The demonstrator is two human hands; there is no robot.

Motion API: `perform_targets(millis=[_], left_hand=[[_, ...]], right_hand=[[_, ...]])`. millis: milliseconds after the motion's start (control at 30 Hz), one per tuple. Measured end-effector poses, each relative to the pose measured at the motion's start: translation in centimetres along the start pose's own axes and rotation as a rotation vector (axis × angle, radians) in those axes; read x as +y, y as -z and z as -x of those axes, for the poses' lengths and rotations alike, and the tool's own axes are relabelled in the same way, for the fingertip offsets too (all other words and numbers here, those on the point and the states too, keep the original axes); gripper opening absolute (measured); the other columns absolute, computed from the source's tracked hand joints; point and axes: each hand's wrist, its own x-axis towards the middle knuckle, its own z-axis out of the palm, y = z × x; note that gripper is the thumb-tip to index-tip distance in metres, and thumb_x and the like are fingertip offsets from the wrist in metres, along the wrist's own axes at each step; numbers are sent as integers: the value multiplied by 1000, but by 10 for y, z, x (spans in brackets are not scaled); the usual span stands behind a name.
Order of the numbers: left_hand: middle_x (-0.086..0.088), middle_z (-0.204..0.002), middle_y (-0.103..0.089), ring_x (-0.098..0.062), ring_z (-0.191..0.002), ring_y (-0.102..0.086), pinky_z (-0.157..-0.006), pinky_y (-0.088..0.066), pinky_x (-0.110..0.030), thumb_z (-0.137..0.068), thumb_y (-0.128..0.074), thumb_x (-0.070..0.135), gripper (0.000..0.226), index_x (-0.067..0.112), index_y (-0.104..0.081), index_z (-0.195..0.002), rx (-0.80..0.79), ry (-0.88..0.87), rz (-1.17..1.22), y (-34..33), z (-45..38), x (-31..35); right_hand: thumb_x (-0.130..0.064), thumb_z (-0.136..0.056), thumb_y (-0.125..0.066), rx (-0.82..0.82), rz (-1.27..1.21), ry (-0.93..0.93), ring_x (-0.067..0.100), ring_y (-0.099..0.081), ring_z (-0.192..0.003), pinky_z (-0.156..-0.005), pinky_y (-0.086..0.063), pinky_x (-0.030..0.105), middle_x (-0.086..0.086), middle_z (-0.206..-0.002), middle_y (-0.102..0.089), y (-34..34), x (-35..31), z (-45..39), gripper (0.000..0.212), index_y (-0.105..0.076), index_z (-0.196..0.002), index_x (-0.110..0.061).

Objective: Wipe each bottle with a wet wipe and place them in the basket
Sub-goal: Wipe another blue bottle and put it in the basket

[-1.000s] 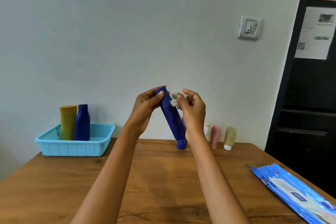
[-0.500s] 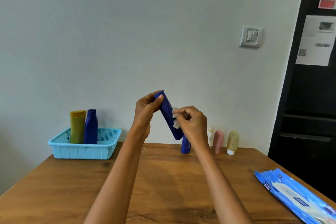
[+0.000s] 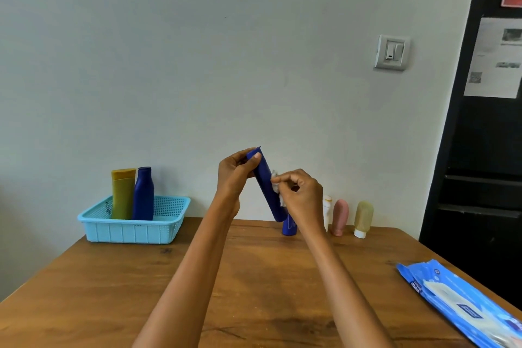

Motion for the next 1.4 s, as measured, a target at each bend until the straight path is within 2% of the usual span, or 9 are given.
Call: perform_targets(millis=[167, 333, 500, 633, 767, 867, 1000, 1133, 1400], left_hand=[[-3, -88, -69, -14, -82, -66, -71, -54, -17, -89, -63, 16, 17, 12, -64, -105, -36, -11, -21, -6, 0, -3], [-5, -90, -68, -16, -84, -66, -71, -54, -18, -89, -62, 13, 14, 12, -64, -103, 70, -30, -15, -2, -4, -4], [-8, -98, -66, -22, -94, -63, -75, -54, -23, -88, -64, 13, 18, 10, -62, -106, 161, 23, -30, 8, -3, -12], [-6, -95, -65, -20, -91, -63, -68, -53, -17, -88, -64, 14, 18, 8, -62, -106, 106, 41, -65, 4, 0, -12], [-7, -91, -67, -20, -86, -65, -68, -55, -16, -89, -62, 13, 24, 2, -62, -111, 16, 57, -82, -3, 3, -18], [-7, -92, -68, -17, -84, -66, -70, -54, -18, -90, -61, 13, 23, 4, -62, -111, -2, 21, -90, -4, 1, -14], [-12, -102, -66, -21, -95, -64, -78, -55, -23, -89, -62, 14, 24, 5, -61, -112, 84, 19, -61, 6, -4, -10], [-11, -104, -65, -22, -98, -62, -77, -54, -23, -88, -63, 12, 26, 5, -61, -114, 144, 32, -64, 16, -4, -13], [-6, -91, -69, -24, -92, -67, -78, -56, -28, -85, -68, 19, 26, 7, -63, -107, -44, 99, -231, -1, 1, -25]], right_hand=[[-7, -92, -56, -69, -15, 22, 2, -58, -102, -77, -45, 3, -7, -113, -62, 1, -5, -5, 27, -65, -117, -11], [-7, -89, -60, -115, -121, 105, 1, -62, -99, -83, -48, 12, -12, -100, -65, -4, -12, 0, 20, -72, -105, -12], [-7, -89, -60, -119, -71, -138, 5, -63, -87, -75, -50, 11, -4, -97, -69, -6, 18, 11, 16, -72, -99, -13], [-6, -90, -58, -71, -115, -397, 19, -65, -97, -82, -56, 33, 5, -108, -68, -7, 27, 6, 25, -65, -112, -17], [-7, -92, -55, -59, -94, -287, 8, -60, -101, -71, -48, 7, -4, -114, -65, -5, 1, -4, 30, -64, -119, -16], [-9, -92, -56, -67, -50, -170, 9, -58, -104, -77, -47, 10, -2, -117, -64, -5, -10, -6, 28, -64, -119, -15], [-13, -89, -61, -105, 6, -91, 7, -61, -93, -68, -45, 7, -3, -104, -68, -6, 3, 6, 20, -68, -107, -16], [-19, -88, -64, -151, 91, -232, 9, -62, -89, -68, -47, 14, -3, -99, -68, -10, 23, 13, 14, -66, -101, -15], [-11, -94, -53, -60, -45, -349, 11, -61, -69, -59, -50, 16, 6, -105, -69, -10, 13, 3, 26, -63, -118, -15]])
